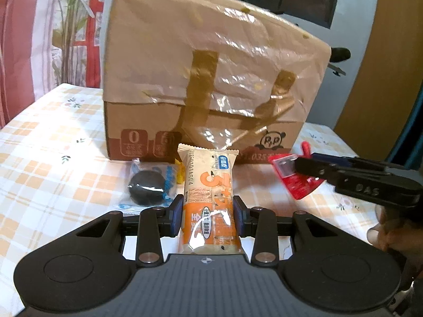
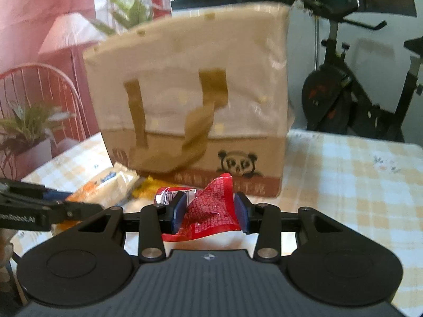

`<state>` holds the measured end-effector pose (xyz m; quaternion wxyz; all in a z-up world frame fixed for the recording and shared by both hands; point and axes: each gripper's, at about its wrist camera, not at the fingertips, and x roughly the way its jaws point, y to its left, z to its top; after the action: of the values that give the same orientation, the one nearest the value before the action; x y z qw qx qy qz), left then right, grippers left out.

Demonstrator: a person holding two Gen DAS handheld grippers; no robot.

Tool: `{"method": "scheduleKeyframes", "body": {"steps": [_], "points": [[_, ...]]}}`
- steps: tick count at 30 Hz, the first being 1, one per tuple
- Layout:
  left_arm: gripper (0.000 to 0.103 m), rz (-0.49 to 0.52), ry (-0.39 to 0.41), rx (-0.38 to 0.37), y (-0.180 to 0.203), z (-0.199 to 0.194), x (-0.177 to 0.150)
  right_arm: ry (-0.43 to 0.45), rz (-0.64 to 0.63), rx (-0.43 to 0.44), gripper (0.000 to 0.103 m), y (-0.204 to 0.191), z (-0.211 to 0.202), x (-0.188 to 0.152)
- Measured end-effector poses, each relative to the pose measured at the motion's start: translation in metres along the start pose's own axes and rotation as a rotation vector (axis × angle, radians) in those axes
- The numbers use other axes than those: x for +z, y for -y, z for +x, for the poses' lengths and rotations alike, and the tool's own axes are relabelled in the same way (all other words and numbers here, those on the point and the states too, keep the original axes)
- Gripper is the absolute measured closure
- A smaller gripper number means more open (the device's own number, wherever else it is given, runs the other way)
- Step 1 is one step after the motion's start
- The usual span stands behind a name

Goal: Organize snacks
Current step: 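Grasp the orange bread packet with the left gripper while the right grasps a red candy packet, then carry the bread packet and red packet over the box and release them inside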

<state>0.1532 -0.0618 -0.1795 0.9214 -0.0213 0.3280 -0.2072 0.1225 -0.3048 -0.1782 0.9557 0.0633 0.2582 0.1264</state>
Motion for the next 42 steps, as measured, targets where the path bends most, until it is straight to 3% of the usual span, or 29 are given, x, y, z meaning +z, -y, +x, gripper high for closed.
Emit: {"method": "scheduleKeyframes", "body": {"steps": [9,16,22,27,31,36,40,42], "points": [[0.063,0.014,0.209,0.125,-0.009,-0.044,0.035,0.134,-0.011,0.022,0.06,-0.011,-0.029,0.034],[0.063,0.093,0.355,0.121,0.0,-0.063,0.091,0.261,-0.062,0.07,0.06,-0.025,-0.04,0.088],[0.063,0.106,0.411,0.079,0.014,-0.047,0.156,0.315,-0.072,0.104,0.06,-0.023,-0.026,0.144],[0.063,0.065,0.395,0.062,0.011,-0.014,0.199,0.276,-0.096,0.057,0.06,-0.012,0.006,0.183],[0.063,0.044,0.341,0.099,0.006,0.017,0.221,0.207,-0.091,0.003,0.06,-0.002,0.035,0.199],[0.063,0.058,0.272,0.108,0.007,0.044,0.227,0.132,-0.025,-0.032,0.06,0.013,0.061,0.203],[0.062,0.06,0.223,0.073,0.0,0.05,0.222,0.082,-0.017,-0.049,0.059,0.017,0.072,0.199],[0.055,0.065,0.212,0.052,-0.002,0.051,0.219,0.067,-0.005,-0.053,0.056,0.019,0.073,0.197]]}}
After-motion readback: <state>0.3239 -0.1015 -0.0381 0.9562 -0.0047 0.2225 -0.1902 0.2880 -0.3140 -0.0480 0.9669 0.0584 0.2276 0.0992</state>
